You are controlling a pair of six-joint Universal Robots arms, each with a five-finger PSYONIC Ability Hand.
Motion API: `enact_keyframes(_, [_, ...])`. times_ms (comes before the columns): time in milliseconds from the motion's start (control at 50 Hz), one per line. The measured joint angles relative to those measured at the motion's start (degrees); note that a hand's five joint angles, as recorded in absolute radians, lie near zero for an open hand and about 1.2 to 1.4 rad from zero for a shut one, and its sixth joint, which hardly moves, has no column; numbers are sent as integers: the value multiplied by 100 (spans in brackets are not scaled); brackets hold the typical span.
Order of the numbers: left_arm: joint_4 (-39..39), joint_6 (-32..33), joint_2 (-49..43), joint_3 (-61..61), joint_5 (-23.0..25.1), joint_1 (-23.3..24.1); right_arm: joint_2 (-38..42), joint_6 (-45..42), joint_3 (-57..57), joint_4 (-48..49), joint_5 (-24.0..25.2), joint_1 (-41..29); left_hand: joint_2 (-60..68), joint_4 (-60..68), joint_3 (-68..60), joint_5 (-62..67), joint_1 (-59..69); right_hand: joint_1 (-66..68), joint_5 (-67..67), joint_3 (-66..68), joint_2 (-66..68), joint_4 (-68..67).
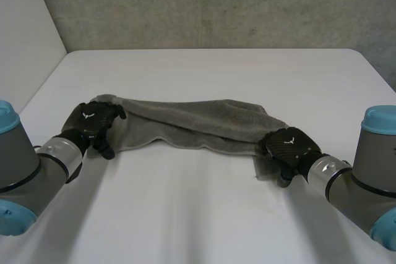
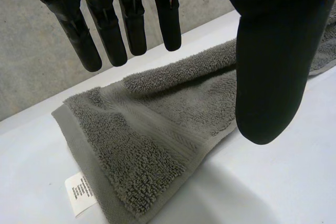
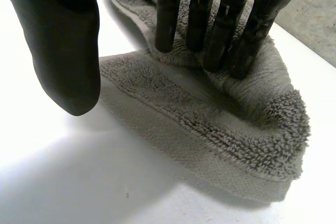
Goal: Fold the towel.
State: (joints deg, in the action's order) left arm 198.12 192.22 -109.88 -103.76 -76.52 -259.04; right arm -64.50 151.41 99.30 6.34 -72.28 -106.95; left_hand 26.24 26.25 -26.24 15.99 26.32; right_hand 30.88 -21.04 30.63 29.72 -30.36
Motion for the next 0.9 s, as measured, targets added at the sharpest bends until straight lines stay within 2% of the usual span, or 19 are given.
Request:
enact_keyframes(120, [7,-5,2,8,-4,14,117,3,-77,67,-93,-1,-11,-13,8,-19,-10,374,-386,405,480,-422])
enact_keyframes(420, [12,-18,6,-4,-3,9,446,-6,-302,135,-263,-10,-12,-17,8,-18,-11,567,-586,590,605,-613])
enact_keyframes(620, [23,-18,2,-18,-3,8,468,5,-363,269,-308,-3,-13,-17,8,-20,-11,3223,-3138,3141,3288,-3197])
enact_keyframes(760, [32,-20,3,-29,-3,14,465,11,-398,416,-375,17,-13,-17,8,-20,-11,3566,-3486,3458,3579,-3519])
enact_keyframes(900, [36,-25,3,-49,1,22,440,53,-413,458,-383,101,-13,-17,8,-18,-11,4415,-4469,4549,4530,-4533])
